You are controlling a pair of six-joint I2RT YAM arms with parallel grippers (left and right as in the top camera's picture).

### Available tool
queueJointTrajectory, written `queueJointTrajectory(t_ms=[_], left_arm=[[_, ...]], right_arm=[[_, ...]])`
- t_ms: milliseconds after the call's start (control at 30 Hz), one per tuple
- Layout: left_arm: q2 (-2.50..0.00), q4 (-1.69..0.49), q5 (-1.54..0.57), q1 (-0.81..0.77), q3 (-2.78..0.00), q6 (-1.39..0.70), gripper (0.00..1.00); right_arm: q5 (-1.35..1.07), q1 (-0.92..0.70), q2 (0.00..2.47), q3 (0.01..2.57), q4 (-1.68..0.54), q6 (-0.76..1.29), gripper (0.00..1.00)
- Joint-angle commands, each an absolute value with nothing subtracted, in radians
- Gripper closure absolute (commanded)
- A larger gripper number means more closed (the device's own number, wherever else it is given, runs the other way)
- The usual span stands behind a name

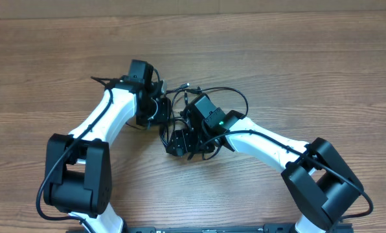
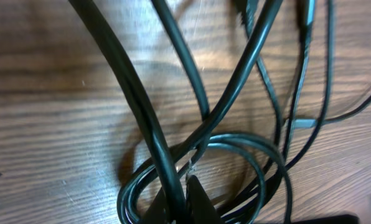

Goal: Untangle cables

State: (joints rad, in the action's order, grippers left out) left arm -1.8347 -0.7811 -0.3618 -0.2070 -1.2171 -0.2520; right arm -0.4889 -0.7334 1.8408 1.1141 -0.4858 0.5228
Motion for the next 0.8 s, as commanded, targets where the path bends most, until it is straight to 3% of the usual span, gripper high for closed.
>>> queueJointTrajectory(t_ms=[0, 133, 200, 367, 500, 600, 767], left_arm=[[-1.827, -0.768, -0.34, -0.228, -1.154, -0.232, 0.95], [-1.827, -0.728, -0.336, -0.257, -1.113, -0.232, 0.91], [-1.827, -0.71, -0.327, -0.258, -1.115, -0.233, 0.96], [-1.827, -0.905, -0.245, -0.242, -1.28, -0.202, 0.62], [-1.827, -0.974, -0.128, -0.227, -1.324, -0.245, 0.23], [-1.827, -0.982, -0.174, -0.15, -1.324, -0.251, 0.15], [-1.827, -0.954, -0.337, 0.018, -1.293, -0.251, 0.07]], right_arm=[[-0.479, -0.732, 1.825, 1.127, -0.48, 0.526, 0.37], [-0.463, -0.732, 1.825, 1.127, -0.48, 0.526, 0.39], [-0.461, -0.732, 1.825, 1.127, -0.48, 0.526, 0.42], [-0.461, -0.732, 1.825, 1.127, -0.48, 0.526, 0.44], [-0.465, -0.73, 1.821, 1.148, -0.511, 0.524, 0.44], [-0.465, -0.733, 1.806, 1.272, -0.647, 0.447, 0.43], [-0.365, -0.779, 1.807, 1.317, -0.591, 0.445, 0.43]])
